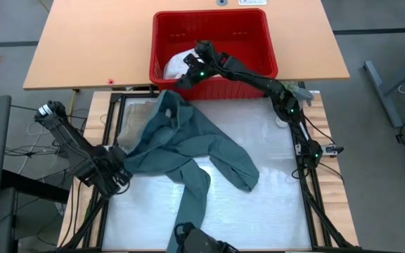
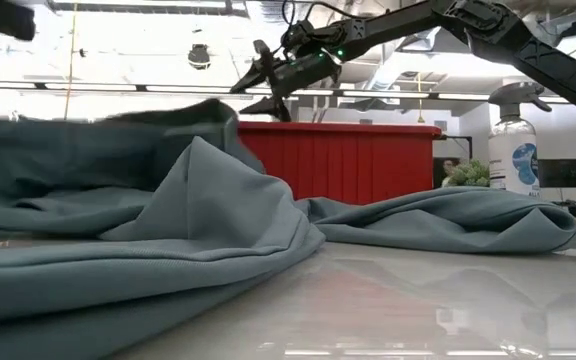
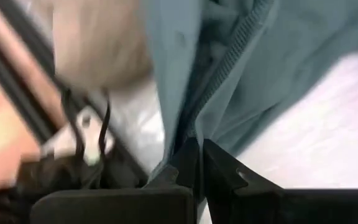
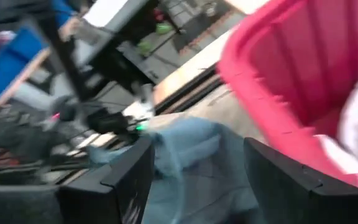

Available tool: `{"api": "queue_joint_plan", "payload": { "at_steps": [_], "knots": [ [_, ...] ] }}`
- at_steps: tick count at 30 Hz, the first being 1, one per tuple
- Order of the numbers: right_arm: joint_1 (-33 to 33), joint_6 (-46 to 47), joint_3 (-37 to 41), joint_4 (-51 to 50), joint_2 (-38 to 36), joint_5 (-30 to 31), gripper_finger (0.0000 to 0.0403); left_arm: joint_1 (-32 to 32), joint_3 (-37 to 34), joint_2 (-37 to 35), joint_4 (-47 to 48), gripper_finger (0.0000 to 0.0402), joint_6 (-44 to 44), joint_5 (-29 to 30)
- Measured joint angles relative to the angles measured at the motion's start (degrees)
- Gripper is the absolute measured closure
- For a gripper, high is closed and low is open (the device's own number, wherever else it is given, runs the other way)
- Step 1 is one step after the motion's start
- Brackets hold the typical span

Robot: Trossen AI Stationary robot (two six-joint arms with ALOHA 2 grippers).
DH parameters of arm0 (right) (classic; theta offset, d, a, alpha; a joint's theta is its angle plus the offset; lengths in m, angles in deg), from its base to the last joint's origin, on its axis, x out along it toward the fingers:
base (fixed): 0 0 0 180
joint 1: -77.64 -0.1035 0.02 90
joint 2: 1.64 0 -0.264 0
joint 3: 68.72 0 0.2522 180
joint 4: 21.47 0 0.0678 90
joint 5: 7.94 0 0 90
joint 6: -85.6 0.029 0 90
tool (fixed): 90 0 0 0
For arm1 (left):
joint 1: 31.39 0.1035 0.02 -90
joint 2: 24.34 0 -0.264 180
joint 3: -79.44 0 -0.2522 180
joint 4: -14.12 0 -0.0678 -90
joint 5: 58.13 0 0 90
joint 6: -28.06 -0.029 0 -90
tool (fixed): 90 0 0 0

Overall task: Fold Laundry from Bin
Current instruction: Fold the blue pants in the red bin

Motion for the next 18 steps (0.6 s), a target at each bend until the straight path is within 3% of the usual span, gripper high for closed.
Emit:
{"api": "queue_joint_plan", "payload": {
  "at_steps": [3,7,10,14,18],
  "knots": [
    [0.3,0.8,0.1,-1.6,-1.6,-5.1,0.0132,-1.0,-3.0,-1.1,-1.1,0.0401,3.9,-3.3],
    [1.1,0.9,0.1,-3.8,-3.4,-13.5,0.0132,-1.4,-2.4,-0.7,-0.9,0.0401,4.7,-2.4],
    [-0.3,-11.0,0.1,-13.4,-5.8,-14.1,0.0137,-1.5,-2.2,-0.9,-0.8,0.0401,6.6,-4.2],
    [-7.0,-32.7,0.0,-28.8,-8.5,-2.8,0.0156,-2.8,-2.2,-1.2,-2.7,0.0401,8.1,-5.9],
    [-15.0,-37.9,0.1,-32.7,-7.1,17.7,0.0171,-3.0,-2.2,-1.2,-4.8,0.0401,8.3,-5.9]
  ]
}}
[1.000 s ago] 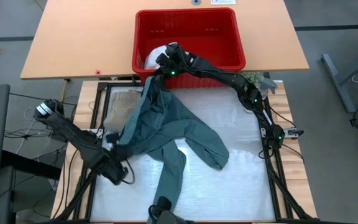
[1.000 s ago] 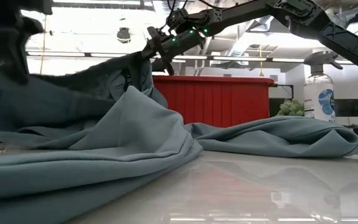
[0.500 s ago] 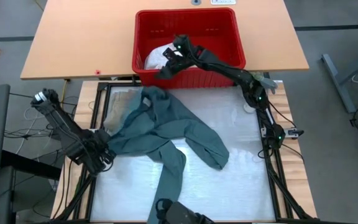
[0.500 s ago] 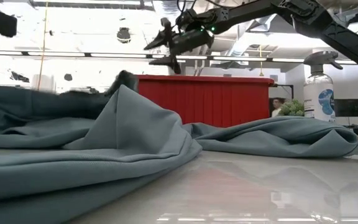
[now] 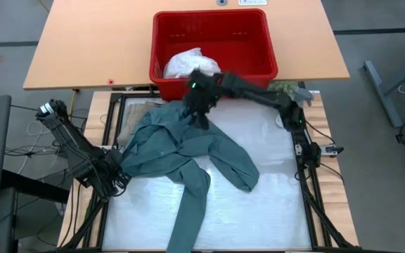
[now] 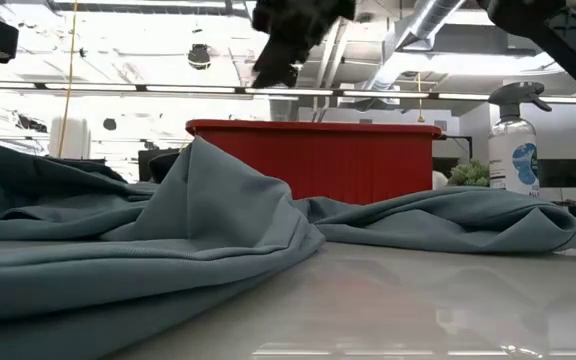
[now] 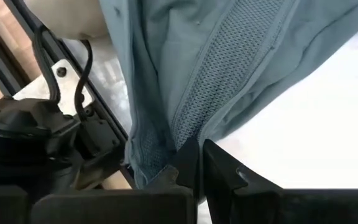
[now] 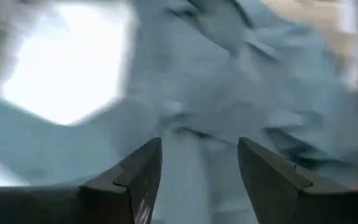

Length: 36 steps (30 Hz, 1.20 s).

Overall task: Fold Laundry from Bin
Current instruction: Fold the blue pants in the red bin

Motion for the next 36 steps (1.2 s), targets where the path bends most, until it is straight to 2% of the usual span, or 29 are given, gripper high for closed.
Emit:
{"api": "queue_joint_plan", "payload": {
  "at_steps": [4,6,8,12,19,36],
  "knots": [
    [-6.2,0.2,0.0,7.5,3.4,23.1,0.0175,0.0,0.0,0.0,-0.7,0.0401,2.5,-0.2],
    [-7.8,-0.2,0.0,11.6,5.0,30.2,0.0174,0.0,0.0,0.0,-1.6,0.0401,2.7,-0.3],
    [-8.8,1.4,0.0,15.0,6.1,30.4,0.0174,0.0,0.0,0.0,-3.0,0.0401,2.8,-0.4],
    [-9.2,8.6,-0.1,17.0,5.9,26.8,0.0175,0.0,0.0,0.0,-5.6,0.0401,3.3,-0.4],
    [-10.4,12.5,0.6,24.3,7.3,26.7,0.0175,0.0,0.0,0.0,-7.7,0.0401,2.9,1.7],
    [-10.2,13.8,0.9,21.6,16.1,30.8,0.0175,0.0,0.0,0.1,-11.1,0.0401,1.4,2.1]
  ]
}}
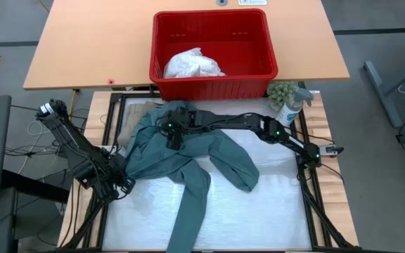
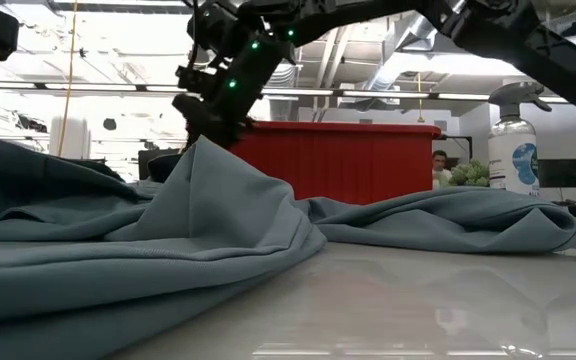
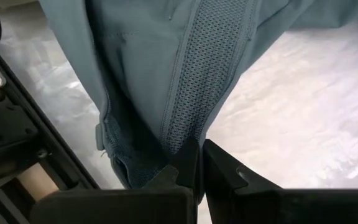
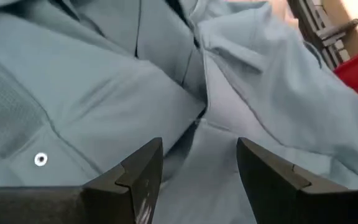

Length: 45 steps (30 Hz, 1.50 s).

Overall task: Fold Laundry from Bin
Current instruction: Fold the blue pants in the red bin

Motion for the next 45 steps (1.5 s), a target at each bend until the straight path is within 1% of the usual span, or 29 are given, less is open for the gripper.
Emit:
{"api": "queue_joint_plan", "payload": {
  "at_steps": [2,4,6,8,11,12,13,15,17,20,24,26,28,29,31,34,36,38,43,45],
  "knots": [
    [-0.1,-0.4,0.0,-0.9,0.3,0.3,0.0175,0.0,0.0,0.0,-0.2,0.0401,-0.2,0.0],
    [-0.2,0.1,-0.1,-0.8,1.0,3.2,0.0180,0.0,0.0,0.0,-0.4,0.0401,-0.2,0.1],
    [-0.2,0.5,0.0,-2.7,1.3,6.3,0.0203,0.0,0.0,0.0,-0.7,0.0401,-0.2,0.1],
    [-0.2,0.0,0.0,-2.6,1.4,7.8,0.0250,0.0,0.0,0.0,-1.3,0.0401,-0.2,0.7],
    [0.2,-2.3,-0.8,-2.7,0.9,8.8,0.0361,0.0,0.0,0.0,-2.9,0.0401,-1.2,1.5],
    [0.4,-3.4,-1.6,-2.9,0.9,8.8,0.0378,0.0,0.0,0.0,-3.6,0.0401,-1.5,1.6],
    [0.4,-3.9,-2.9,-2.7,0.9,8.8,0.0380,0.0,0.0,0.0,-4.3,0.0401,-1.8,1.6],
    [0.8,-4.0,-3.0,2.0,0.2,8.7,0.0380,0.0,0.0,0.0,-6.1,0.0401,-2.2,1.6],
    [1.6,-2.3,-3.1,5.4,-1.3,7.0,0.0381,0.0,0.0,0.0,-7.7,0.0401,-2.1,1.2],
    [3.0,2.2,-3.5,13.8,-1.6,2.6,0.0381,0.0,0.0,0.0,-10.4,0.0401,-2.1,1.0],
    [5.8,10.3,-3.2,20.3,-1.1,-4.7,0.0381,0.0,0.0,0.0,-13.3,0.0401,-2.0,1.7],
    [6.8,12.8,-3.2,25.4,-0.3,-8.1,0.0381,0.0,0.0,0.0,-15.1,0.0401,-1.1,3.0],
    [7.7,15.2,-3.2,30.2,0.5,-12.7,0.0381,0.0,0.0,0.0,-18.5,0.0401,-0.9,5.3],
    [7.9,16.2,-3.2,33.9,1.3,-15.0,0.0378,0.0,0.0,0.0,-20.6,0.0401,-1.6,6.4],
    [8.0,17.8,-3.2,39.7,2.3,-17.5,0.0363,0.0,0.0,0.0,-24.4,0.0401,-3.0,8.9],
    [8.2,17.7,-3.3,44.0,3.3,-17.6,0.0332,0.0,0.0,0.0,-27.0,0.0401,-2.7,9.7],
    [8.6,19.6,-3.3,43.5,3.6,-17.9,0.0317,0.0,0.0,0.0,-26.7,0.0401,-0.8,9.7],
    [9.1,20.7,-3.3,42.9,4.5,-19.7,0.0305,-0.1,0.0,0.0,-25.3,0.0401,1.0,9.6],
    [9.8,20.7,-3.2,38.0,5.0,-21.4,0.0266,-0.2,0.0,0.0,-17.0,0.0401,8.3,6.6],
    [9.7,19.4,-3.2,35.9,4.9,-21.5,0.0244,-0.5,0.0,0.0,-12.8,0.0401,9.7,8.1]
  ]
}}
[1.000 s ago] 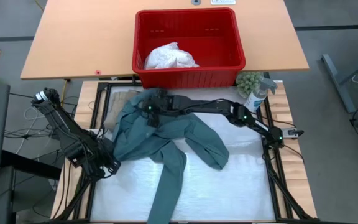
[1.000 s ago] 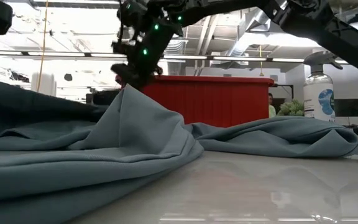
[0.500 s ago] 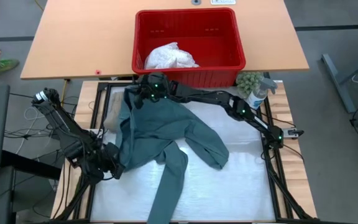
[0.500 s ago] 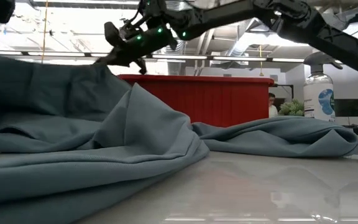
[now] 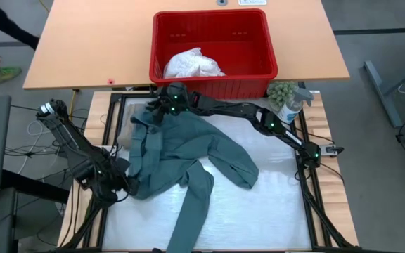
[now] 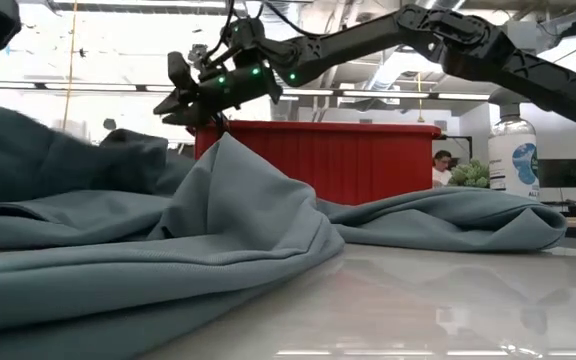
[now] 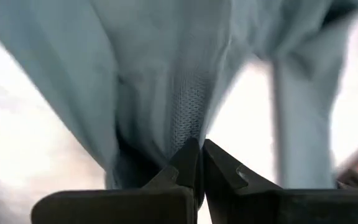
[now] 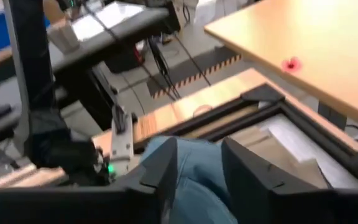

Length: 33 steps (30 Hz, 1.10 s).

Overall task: Fold Laundry from Bin
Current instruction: Fold the blue pants in the red bin

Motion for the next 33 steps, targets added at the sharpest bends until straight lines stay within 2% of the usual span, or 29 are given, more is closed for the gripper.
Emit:
{"api": "queue_joint_plan", "payload": {
  "at_steps": [5,9,14,19,24,26,29,33],
  "knots": [
    [0.0,-0.3,0.0,-2.1,0.0,-1.4,0.0186,0.1,0.0,0.0,7.7,0.0399,-1.7,2.0],
    [-0.1,-0.4,0.0,-3.9,0.0,-4.2,0.0156,0.1,0.0,0.0,17.0,0.0381,1.4,-7.1],
    [-0.1,-1.0,0.0,-8.6,-0.2,-6.1,0.0155,-1.7,0.0,0.0,25.8,0.0371,10.2,-17.1],
    [0.4,-3.4,0.0,-13.5,-1.3,-7.4,0.0158,-3.0,0.0,0.0,26.7,0.0380,10.6,-24.1],
    [0.5,-3.7,0.0,-17.4,-3.2,-9.9,0.0158,-4.2,0.0,0.3,26.8,0.0396,13.7,-25.1],
    [0.4,-5.4,-0.1,-19.0,-3.8,-11.1,0.0158,-4.2,0.0,0.3,26.7,0.0400,14.0,-27.9],
    [0.4,-9.1,0.0,-26.0,-6.3,-12.9,0.0158,-4.2,0.0,0.5,27.4,0.0399,12.8,-33.2],
    [0.1,-14.5,-0.1,-38.1,-11.1,-12.5,0.0158,-4.6,0.0,1.2,29.0,0.0399,14.0,-33.9]
  ]
}}
